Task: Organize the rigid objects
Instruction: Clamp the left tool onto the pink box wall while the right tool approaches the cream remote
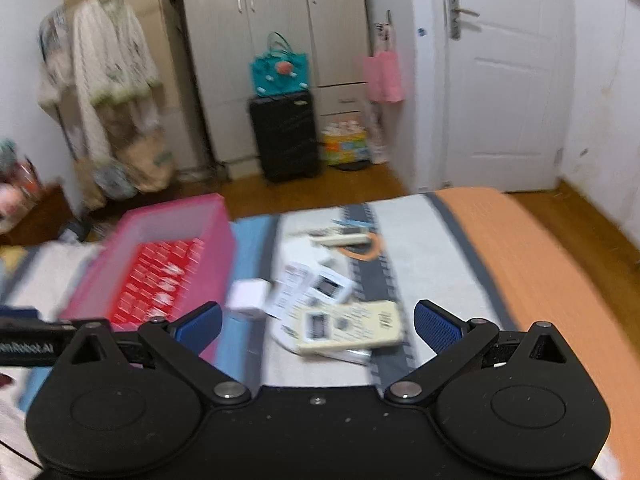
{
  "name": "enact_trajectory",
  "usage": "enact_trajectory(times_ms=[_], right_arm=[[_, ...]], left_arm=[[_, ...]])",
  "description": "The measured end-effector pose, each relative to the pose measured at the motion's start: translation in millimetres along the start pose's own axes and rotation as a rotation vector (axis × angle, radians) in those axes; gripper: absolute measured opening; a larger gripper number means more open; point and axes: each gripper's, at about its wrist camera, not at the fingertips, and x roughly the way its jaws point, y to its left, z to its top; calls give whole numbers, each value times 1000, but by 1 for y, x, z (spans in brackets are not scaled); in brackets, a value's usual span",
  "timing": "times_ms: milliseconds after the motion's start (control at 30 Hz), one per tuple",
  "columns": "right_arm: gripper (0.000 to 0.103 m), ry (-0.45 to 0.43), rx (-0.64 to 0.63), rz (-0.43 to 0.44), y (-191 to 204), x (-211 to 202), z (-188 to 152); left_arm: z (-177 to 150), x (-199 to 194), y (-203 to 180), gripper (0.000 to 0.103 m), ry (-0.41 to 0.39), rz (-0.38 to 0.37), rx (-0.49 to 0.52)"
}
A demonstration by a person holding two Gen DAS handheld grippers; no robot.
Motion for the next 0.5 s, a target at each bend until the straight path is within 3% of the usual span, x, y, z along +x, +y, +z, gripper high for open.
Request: enact_trajectory(times_ms=[100,267,367,500], right_arm=[[103,18,14,73,-6,10,21],[103,200,46,161,-13,56,51],[102,347,116,199,-23,98,55],[101,467,136,112,-33,139,46]], left_arm=[[11,-6,16,103,-18,-66,-23],[38,2,44,102,-5,-200,-13],[54,14,55,101,-20,-177,2],[76,39,68,100,8,-104,39]])
